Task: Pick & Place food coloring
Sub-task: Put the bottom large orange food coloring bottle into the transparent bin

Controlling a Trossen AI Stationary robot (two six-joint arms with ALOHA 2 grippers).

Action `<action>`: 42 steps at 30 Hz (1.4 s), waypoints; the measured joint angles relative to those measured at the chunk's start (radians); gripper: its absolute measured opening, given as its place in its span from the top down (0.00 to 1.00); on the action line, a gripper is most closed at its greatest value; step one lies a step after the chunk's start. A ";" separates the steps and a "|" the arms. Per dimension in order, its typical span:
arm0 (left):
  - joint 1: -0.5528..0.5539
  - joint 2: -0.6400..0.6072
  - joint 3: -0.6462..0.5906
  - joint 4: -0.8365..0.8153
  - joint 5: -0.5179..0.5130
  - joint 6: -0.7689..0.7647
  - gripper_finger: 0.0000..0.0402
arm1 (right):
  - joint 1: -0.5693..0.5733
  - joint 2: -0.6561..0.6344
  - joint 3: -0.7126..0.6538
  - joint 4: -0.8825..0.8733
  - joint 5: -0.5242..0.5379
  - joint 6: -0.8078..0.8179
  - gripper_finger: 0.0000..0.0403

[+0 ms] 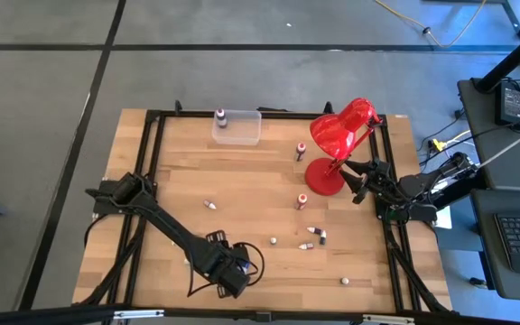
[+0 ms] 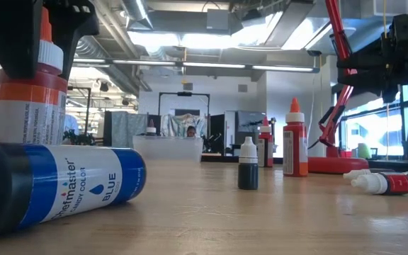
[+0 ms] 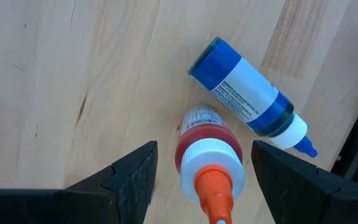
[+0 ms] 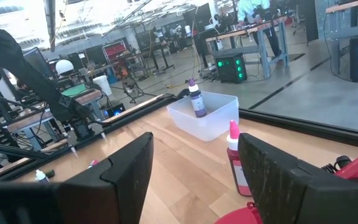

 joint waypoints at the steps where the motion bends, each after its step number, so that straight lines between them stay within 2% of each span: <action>1: 0.000 0.000 0.000 0.000 -0.002 0.000 0.36 | 0.000 0.000 0.000 0.000 0.000 0.000 0.41; 10: 0.000 0.042 0.000 -0.003 0.071 0.008 0.36 | 0.000 0.000 0.000 0.000 0.000 0.000 0.41; 17: 0.000 0.053 0.000 0.003 0.024 -0.019 0.38 | 0.000 0.000 0.000 0.000 0.000 0.000 0.41; 24: 0.000 0.050 0.000 0.000 0.024 -0.018 0.45 | 0.000 0.000 0.000 0.000 0.000 -0.001 0.41; 33: 0.000 0.050 0.000 0.001 0.027 -0.017 0.64 | 0.000 0.000 0.000 0.000 0.000 -0.004 0.41; 39: 0.009 0.013 0.001 -0.004 0.085 -0.019 0.64 | 0.000 0.000 0.000 0.000 0.001 -0.004 0.41; 42: 0.026 -0.028 0.022 -0.032 0.063 -0.018 0.62 | 0.000 0.000 0.000 0.000 0.001 -0.005 0.41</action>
